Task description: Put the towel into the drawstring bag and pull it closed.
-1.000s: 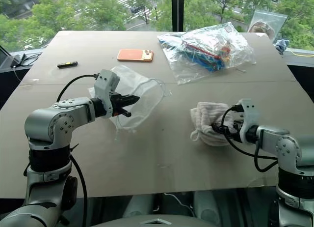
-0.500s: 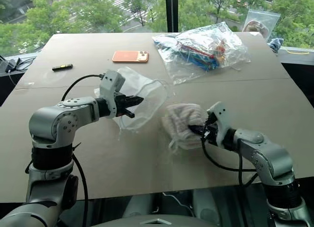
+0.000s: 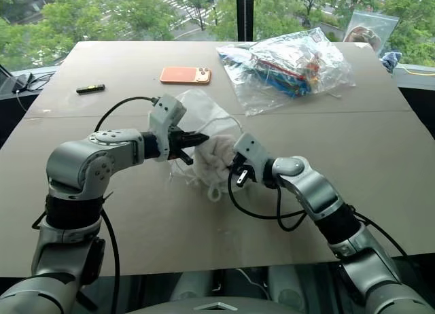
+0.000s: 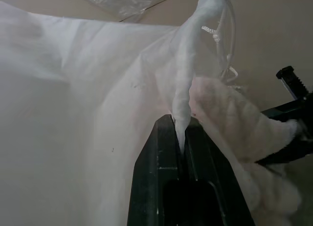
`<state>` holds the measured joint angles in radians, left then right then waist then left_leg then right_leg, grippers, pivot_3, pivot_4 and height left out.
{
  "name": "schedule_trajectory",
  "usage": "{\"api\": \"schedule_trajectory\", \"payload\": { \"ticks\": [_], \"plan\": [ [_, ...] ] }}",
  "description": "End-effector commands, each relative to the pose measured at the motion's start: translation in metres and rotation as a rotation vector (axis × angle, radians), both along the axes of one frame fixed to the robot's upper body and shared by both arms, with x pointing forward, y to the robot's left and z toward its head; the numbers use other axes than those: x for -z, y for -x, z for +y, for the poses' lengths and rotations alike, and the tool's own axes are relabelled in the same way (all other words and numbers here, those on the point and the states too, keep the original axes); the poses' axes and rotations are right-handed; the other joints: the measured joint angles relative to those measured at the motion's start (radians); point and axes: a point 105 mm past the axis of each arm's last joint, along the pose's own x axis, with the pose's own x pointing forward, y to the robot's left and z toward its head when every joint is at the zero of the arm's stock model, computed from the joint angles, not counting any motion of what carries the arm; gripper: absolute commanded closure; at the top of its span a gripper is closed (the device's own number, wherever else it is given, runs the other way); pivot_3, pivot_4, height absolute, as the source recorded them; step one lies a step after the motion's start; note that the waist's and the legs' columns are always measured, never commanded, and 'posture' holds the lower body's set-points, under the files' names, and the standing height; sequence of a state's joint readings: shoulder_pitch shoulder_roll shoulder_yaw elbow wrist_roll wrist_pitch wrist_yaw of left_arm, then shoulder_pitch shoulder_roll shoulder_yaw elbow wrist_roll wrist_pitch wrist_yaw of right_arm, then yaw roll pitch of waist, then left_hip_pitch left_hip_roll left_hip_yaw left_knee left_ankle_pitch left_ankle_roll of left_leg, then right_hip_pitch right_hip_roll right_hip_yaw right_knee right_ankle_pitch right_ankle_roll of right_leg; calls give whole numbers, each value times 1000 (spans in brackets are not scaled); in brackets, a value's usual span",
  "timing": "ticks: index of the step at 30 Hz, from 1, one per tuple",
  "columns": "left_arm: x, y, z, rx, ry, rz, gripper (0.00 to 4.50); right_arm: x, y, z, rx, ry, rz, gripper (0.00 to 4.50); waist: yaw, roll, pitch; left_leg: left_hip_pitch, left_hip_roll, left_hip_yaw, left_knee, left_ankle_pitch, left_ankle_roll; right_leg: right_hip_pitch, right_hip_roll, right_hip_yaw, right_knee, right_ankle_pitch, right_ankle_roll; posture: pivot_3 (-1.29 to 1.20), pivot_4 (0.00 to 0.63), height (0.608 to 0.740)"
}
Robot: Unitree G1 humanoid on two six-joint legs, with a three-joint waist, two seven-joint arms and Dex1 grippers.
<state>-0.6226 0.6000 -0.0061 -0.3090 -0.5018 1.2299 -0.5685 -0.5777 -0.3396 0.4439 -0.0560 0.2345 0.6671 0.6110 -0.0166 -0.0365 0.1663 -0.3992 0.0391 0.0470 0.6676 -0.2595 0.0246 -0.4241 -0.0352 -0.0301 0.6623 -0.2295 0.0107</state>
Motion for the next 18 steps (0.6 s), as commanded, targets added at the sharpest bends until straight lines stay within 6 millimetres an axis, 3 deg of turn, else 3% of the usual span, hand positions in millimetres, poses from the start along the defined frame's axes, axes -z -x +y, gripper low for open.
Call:
{"api": "schedule_trajectory", "payload": {
  "ticks": [1, 5, 11, 15, 18],
  "plan": [
    [-13, 10, -6, 62, -19, -72, 4500, -3, -16, 6, 28, 6, -24, 4491, -1, 0, 0, 0, 0, 0, 0, 0, 0, 0, 0, 0, 0, 0, 0, 0, 150, 740],
    [-12, 19, -8, 89, -65, -97, 4500, -32, -26, 27, 69, -271, 116, 4491, -1, 0, 0, 1, 1, 0, 0, 0, 0, 0, 0, 0, 1, 0, 0, 0, 150, 740],
    [-21, 30, -4, 118, -127, -153, 4500, -31, -39, 33, 84, -220, 88, 4491, 6, 1, 1, -1, -1, 0, 0, 0, 0, 0, -2, 0, 0, 0, 0, 0, 150, 740],
    [-20, 30, 8, 92, -168, -164, 4500, -44, -43, 41, 105, -338, 144, 4491, 0, 1, 1, -1, -1, 0, 0, 0, 0, 0, -2, 0, 0, 0, 0, 0, 150, 740],
    [-20, 31, 15, 92, -195, -168, 4500, -41, -50, 36, 145, -334, 130, 4491, -1, 2, 1, -1, 0, 0, -1, 0, 0, -1, 0, 0, 1, 0, 0, 0, 150, 740]
  ]
}}
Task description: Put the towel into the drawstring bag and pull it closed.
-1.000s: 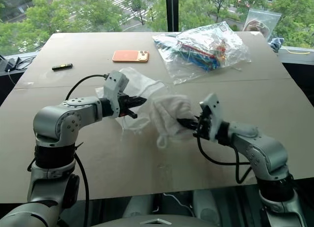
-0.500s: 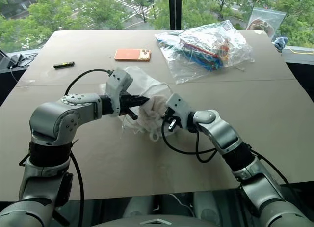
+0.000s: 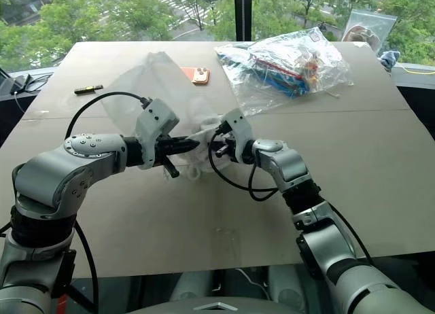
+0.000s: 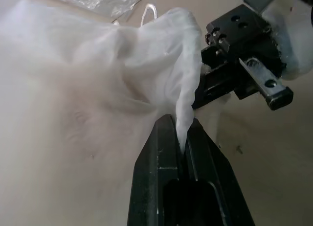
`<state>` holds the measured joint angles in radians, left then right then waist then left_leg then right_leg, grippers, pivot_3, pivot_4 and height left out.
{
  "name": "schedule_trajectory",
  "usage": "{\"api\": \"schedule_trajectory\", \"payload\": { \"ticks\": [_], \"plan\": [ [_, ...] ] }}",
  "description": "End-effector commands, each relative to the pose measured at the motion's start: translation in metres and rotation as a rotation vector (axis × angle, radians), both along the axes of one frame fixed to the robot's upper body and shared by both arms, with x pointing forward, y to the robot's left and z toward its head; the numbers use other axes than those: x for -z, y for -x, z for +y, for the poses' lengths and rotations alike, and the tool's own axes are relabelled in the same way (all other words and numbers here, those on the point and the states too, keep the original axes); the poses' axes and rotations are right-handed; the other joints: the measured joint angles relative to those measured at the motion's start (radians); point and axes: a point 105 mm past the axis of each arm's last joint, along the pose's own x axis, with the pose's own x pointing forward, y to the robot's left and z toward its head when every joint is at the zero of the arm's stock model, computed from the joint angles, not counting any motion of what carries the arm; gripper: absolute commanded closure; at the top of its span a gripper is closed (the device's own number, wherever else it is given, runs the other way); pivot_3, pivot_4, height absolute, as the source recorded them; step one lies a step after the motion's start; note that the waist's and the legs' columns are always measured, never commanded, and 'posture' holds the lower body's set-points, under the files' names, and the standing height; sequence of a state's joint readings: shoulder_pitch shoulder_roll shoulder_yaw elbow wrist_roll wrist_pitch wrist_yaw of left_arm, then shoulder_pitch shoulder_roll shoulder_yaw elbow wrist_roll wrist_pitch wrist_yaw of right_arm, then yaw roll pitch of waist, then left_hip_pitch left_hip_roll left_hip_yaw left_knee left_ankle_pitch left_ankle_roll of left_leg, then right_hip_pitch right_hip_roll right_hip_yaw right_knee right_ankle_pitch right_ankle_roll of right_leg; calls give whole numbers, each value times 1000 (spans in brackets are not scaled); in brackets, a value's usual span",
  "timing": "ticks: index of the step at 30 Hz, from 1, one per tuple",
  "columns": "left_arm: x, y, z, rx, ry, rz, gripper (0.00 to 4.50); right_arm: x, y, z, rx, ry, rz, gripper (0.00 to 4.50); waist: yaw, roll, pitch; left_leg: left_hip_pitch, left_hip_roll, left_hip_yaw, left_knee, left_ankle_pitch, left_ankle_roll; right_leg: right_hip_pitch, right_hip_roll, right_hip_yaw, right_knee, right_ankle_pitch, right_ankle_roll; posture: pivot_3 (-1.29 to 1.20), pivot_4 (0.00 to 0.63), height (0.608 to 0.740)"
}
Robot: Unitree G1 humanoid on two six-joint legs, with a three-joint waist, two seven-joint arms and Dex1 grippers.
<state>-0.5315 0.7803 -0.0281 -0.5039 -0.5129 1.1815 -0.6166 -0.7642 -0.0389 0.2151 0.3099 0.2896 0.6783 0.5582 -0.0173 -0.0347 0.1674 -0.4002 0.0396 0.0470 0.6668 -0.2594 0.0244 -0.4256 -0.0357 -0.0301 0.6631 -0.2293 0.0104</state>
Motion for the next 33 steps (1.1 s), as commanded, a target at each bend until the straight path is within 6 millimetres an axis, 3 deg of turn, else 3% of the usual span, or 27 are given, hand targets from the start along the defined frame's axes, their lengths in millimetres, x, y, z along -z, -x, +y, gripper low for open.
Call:
{"api": "schedule_trajectory", "payload": {
  "ticks": [1, 4, 6, 8, 13, 17, 21, 25, 29, 33],
  "plan": [
    [-12, 4, 5, 17, -25, -66, 4500, -17, -12, -6, 57, -40, -52, 4491, 0, 1, 0, 0, 0, 0, 0, 0, 0, 0, 0, 0, 0, 0, 0, 0, 150, 740],
    [-9, 5, 7, 18, -34, -63, 4500, -19, -12, -5, 43, -71, -59, 4491, 3, 1, 0, 0, 0, 0, 0, 0, 0, 0, -1, 0, 0, 0, 0, 0, 150, 740],
    [-12, 2, -1, 26, -10, -85, 4500, -32, 3, 14, -74, -203, -40, 4491, 3, 1, 1, -1, -1, 1, 0, 0, 0, 0, -1, 0, -1, 0, 0, 0, 150, 740],
    [-20, 2, -10, 45, 43, -97, 4500, -33, 6, 28, -107, -250, -35, 4491, 2, 1, 1, -1, -1, 1, 0, 0, 0, 0, -1, 0, -1, 0, 0, 0, 150, 740],
    [-36, 0, -21, 63, 151, -94, 4500, -35, 24, 50, -247, -368, 13, 4491, 2, 1, 1, 0, 0, 0, 0, 0, 0, 0, 0, 0, 0, 0, 0, 0, 150, 740],
    [-35, 2, -23, 53, 218, -44, 4500, -38, 35, 58, -297, -433, 20, 4491, 2, 1, 1, -1, -1, 0, 0, 0, 0, 0, -1, 0, -1, 0, 0, 0, 150, 740],
    [-31, 10, -17, 34, 293, 24, 4500, -55, 17, 40, -187, -651, 122, 4491, 2, 1, 1, -1, 0, 0, 0, 0, 0, 0, -1, -1, 0, 0, 0, 0, 150, 740],
    [-28, 14, -7, 4, 354, 68, 4500, -57, 13, 16, -162, -749, 181, 4491, 1, 1, 1, -1, 0, -1, 0, 0, 0, 0, -2, -1, 0, 0, 0, 0, 150, 740],
    [-28, 9, -2, -25, 386, 78, 4500, -51, 24, -1, -186, -689, 172, 4491, 2, 1, 1, -1, 0, -1, 0, 0, 0, 0, -2, -1, 0, 0, 0, 0, 150, 740],
    [-32, 9, -14, 22, 456, 121, 4500, -53, 45, -21, -231, -633, 158, 4491, 11, 1, 1, -1, -1, -1, 0, 0, 0, 0, -3, -2, -1, 0, 0, 0, 150, 740]
  ]
}}
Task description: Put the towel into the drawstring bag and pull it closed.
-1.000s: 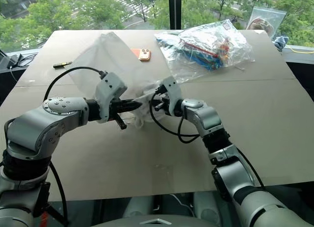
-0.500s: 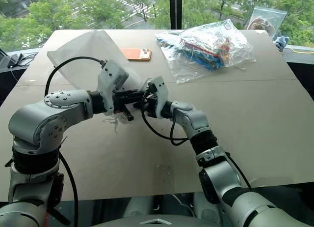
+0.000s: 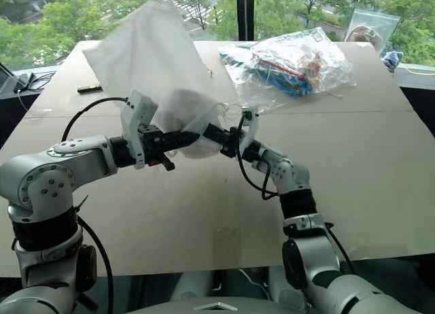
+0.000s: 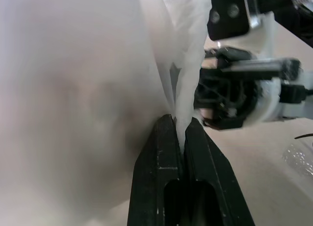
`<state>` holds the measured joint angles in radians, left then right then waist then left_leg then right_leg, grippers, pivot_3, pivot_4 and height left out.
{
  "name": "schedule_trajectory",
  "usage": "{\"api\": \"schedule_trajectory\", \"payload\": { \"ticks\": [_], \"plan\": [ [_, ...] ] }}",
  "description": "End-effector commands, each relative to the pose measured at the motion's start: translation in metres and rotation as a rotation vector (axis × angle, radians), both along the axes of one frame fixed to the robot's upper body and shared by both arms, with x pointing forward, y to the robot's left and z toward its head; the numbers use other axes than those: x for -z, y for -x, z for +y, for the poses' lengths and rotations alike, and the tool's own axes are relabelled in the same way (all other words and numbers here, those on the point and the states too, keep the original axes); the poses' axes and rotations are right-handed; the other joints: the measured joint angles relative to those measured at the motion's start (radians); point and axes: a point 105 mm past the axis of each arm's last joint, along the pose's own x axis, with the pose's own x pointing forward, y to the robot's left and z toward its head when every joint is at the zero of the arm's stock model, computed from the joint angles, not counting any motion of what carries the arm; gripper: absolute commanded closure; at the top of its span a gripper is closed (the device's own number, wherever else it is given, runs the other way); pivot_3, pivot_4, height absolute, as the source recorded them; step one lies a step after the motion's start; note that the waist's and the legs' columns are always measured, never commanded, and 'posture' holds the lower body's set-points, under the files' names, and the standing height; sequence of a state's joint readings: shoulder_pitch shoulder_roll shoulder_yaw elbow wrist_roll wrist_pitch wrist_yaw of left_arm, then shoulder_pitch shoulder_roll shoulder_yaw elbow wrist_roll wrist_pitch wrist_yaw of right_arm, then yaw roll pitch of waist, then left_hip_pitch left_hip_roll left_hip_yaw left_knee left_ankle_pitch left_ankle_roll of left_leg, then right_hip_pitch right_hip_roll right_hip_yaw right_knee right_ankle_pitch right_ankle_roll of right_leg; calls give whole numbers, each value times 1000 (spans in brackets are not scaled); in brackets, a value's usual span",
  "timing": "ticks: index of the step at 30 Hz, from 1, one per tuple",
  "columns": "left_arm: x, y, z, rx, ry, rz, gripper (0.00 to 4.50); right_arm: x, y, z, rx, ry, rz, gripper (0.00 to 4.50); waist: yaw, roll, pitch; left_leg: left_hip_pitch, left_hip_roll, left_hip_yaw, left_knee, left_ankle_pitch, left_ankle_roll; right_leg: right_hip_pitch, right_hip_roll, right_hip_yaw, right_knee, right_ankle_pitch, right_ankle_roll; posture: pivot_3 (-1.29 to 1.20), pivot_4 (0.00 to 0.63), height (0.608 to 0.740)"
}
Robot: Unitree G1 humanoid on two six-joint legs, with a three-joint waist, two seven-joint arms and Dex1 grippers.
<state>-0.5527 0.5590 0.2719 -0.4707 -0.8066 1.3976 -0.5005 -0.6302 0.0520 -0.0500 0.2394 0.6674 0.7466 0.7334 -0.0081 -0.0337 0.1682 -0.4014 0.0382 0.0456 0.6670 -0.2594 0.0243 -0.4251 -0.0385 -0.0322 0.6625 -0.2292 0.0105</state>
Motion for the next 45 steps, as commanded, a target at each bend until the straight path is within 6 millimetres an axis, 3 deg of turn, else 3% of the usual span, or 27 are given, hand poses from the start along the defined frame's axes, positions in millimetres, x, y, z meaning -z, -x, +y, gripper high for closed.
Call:
{"api": "schedule_trajectory", "payload": {
  "ticks": [1, 5, 7, 10, 17, 19, 24, 27, 34, 39, 41, 42, 43, 44, 45],
  "plan": [
    [-13, 2, -9, 53, 80, 4, 4500, -23, 23, -14, -61, 0, -94, 4491, 0, 0, 0, 0, 0, 0, 0, 0, 0, 0, 0, 0, 0, 0, 0, 0, 150, 740],
    [-17, 6, -17, 123, 194, 67, 4500, -20, 31, -32, -36, 60, -94, 4491, -8, 0, 0, 0, 0, 0, 0, 0, 0, 0, 0, 0, 0, 0, 0, 0, 150, 740],
    [-8, 11, -18, 145, 200, 132, 4500, -13, 29, -30, -17, 102, -82, 4491, -12, 0, 0, 1, 1, 0, 0, 0, 0, 0, 3, 1, 1, 0, 0, 0, 150, 740],
    [8, 18, -18, 150, 161, 198, 4500, 3, 21, -17, -1, 175, -51, 4491, -21, 0, 0, 3, 1, -1, -1, 0, 0, 0, 5, 2, 1, 0, 0, 0, 150, 740],
    [28, 13, -11, 52, 165, 232, 4500, 36, 1, 27, -19, 214, 41, 4491, -27, 0, 0, 2, 0, 0, 0, 0, 0, 0, 3, 4, 1, 0, 0, 0, 150, 740],
    [32, 13, -8, 34, 177, 246, 4500, 30, -3, 35, -30, 119, 87, 4491, -26, 0, 0, 2, 0, 0, 0, 0, 0, 0, 3, 4, 0, 0, 0, 0, 150, 740],
    [41, 21, -1, 15, 171, 268, 4500, -6, -3, 40, -106, -150, 148, 4491, -19, 0, 0, 1, 0, -1, 0, 0, -1, 0, 1, 2, 0, 0, 0, 0, 150, 740],
    [41, 24, 0, 18, 162, 258, 4500, 3, -7, 48, -111, -108, 176, 4491, -21, 0, 0, 1, 0, -1, 0, 0, 0, 0, -3, 2, 0, 0, 0, 0, 150, 740],
    [33, 18, -4, 12, 183, 215, 4500, 20, 14, 78, -175, 76, 57, 4491, -26, 0, 0, 2, 0, 0, -1, 0, -1, 0, -2, 2, 1, 0, 0, 0, 150, 740],
    [35, 13, -2, -22, 203, 197, 4500, 22, -8, 79, -27, 56, 110, 4491, -20, 0, 0, 2, 0, -1, -1, 0, -1, 0, -4, 2, 1, 0, 0, 0, 150, 740],
    [36, 11, -1, -41, 203, 188, 4500, 20, -7, 79, -40, 39, 105, 3438, -17, 0, 0, 4, -1, -1, -1, 0, 0, 3, -4, 2, 1, 0, 0, 0, 150, 740],
    [36, 9, 0, -50, 204, 183, 4500, 17, -4, 78, -58, 36, 88, 3273, -16, 0, 0, 4, -1, -1, -1, 0, 0, 3, -4, 1, 1, 0, 0, 0, 150, 740],
    [36, 7, 1, -58, 203, 179, 4500, 17, -2, 76, -71, 48, 63, 2799, -16, 0, 0, 4, -1, -1, -1, 0, 0, 3, -4, 1, 0, 0, 0, 0, 150, 740],
    [36, 5, 2, -64, 200, 169, 4500, 19, 1, 73, -78, 93, 18, 2113, -16, 0, 0, 4, -1, -1, -1, 0, 0, 3, -4, 1, 0, 0, 0, 0, 150, 740],
    [36, 3, 3, -69, 200, 161, 4500, 22, 2, 68, -74, 135, -22, 1955, -15, 1, 0, 4, -1, -1, 0, 0, 0, 3, -4, 1, 0, 0, 0, 0, 150, 740]
  ]
}}
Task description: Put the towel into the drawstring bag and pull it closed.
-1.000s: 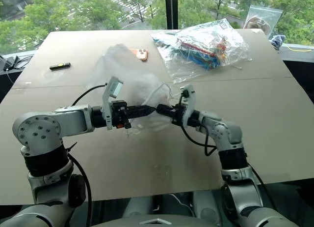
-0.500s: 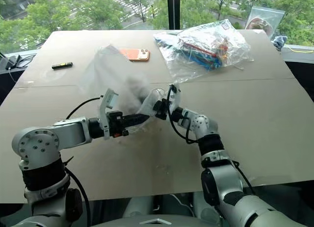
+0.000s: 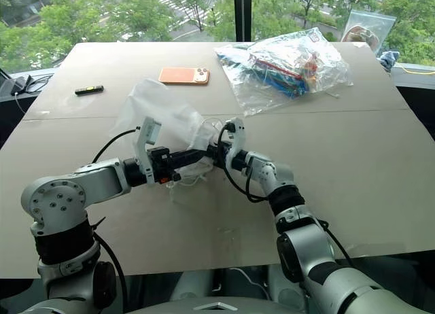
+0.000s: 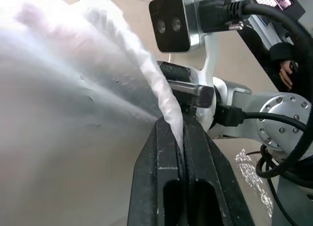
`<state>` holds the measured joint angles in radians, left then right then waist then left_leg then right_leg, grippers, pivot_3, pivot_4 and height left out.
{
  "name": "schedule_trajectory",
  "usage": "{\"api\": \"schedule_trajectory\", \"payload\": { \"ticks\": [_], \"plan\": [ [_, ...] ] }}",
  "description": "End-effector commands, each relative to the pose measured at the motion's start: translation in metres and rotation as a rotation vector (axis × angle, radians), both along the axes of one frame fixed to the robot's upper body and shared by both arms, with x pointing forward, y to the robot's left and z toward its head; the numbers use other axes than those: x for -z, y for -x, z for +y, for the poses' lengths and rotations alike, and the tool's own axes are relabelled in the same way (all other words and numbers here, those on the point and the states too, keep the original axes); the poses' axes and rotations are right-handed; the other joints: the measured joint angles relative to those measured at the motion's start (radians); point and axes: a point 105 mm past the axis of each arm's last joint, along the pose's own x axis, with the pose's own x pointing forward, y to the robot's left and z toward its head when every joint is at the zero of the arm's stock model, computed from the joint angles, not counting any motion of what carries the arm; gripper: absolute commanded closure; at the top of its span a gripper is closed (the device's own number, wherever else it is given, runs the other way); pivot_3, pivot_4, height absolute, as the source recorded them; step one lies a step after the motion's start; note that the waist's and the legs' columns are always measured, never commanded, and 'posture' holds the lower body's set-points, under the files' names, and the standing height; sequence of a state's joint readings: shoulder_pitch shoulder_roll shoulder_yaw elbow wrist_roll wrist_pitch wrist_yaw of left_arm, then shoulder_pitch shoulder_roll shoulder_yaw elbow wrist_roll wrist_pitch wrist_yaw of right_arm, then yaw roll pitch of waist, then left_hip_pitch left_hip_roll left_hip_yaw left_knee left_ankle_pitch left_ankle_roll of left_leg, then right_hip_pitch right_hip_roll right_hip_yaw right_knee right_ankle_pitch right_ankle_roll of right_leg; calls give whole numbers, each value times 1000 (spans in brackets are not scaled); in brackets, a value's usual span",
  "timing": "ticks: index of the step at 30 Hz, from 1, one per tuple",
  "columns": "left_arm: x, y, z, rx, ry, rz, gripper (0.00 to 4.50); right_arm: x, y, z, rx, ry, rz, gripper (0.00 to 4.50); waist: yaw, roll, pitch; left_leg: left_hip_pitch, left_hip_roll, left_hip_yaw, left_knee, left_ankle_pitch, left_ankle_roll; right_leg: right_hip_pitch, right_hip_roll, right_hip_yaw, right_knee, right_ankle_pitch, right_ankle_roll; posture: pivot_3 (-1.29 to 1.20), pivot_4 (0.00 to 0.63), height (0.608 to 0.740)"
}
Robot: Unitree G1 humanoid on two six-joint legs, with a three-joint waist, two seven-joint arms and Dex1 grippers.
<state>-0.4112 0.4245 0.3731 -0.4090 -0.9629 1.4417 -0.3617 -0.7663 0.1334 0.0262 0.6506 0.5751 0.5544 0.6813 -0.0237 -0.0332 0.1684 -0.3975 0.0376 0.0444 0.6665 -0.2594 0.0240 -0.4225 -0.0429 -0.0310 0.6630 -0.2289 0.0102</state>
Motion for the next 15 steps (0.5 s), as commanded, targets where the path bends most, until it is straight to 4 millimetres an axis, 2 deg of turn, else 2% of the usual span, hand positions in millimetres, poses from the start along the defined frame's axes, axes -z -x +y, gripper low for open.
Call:
{"api": "schedule_trajectory", "payload": {
  "ticks": [1, 2, 4, 6, 9, 12, 15],
  "plan": [
    [-5, -7, 1, -14, -3, -56, 4500, -22, 20, 22, -101, 26, -164, 1404, 1, 0, 0, 0, 0, 0, 0, 0, 0, 0, 0, 0, 0, 0, 0, 0, 150, 740],
    [-4, -8, 2, -15, -9, -57, 4500, -21, 18, 13, -84, 63, -199, 1125, 3, 0, 0, -1, 0, 0, 0, 0, 0, 0, 0, 0, 0, 0, 0, 0, 150, 740],
    [-2, -11, 5, -20, -18, -65, 4500, -20, 16, 1, -54, 137, -274, 1125, 7, 1, 0, -1, 0, 0, 0, 0, 0, 0, 0, -1, -1, 0, 0, 0, 150, 740],
    [-1, -16, 9, -36, -16, -103, 4500, -15, 17, -16, -30, 286, -412, 1125, 5, 1, 0, -1, 0, 0, 0, 0, 0, -1, 0, 0, -1, 0, 0, 0, 150, 740],
    [-1, -22, 14, -47, -50, -181, 4500, -17, 30, -31, -70, 386, -540, 1125, 8, 1, 1, -1, 0, 0, -1, 0, 0, -2, 0, 0, -1, 0, 0, 0, 150, 740],
    [0, -24, 19, -43, -73, -206, 4500, -24, 29, -38, -22, 421, -577, 216, 8, 1, 1, -2, 0, 0, -1, 0, 0, -2, 0, 0, -1, 0, 0, 0, 150, 740],
    [-1, -24, 23, -6, -114, -237, 4500, -26, 26, -42, 33, 480, -603, 98, 5, 1, 1, -2, 1, 1, -1, 0, 0, -3, 2, 1, -1, 0, 0, 0, 150, 740]
  ]
}}
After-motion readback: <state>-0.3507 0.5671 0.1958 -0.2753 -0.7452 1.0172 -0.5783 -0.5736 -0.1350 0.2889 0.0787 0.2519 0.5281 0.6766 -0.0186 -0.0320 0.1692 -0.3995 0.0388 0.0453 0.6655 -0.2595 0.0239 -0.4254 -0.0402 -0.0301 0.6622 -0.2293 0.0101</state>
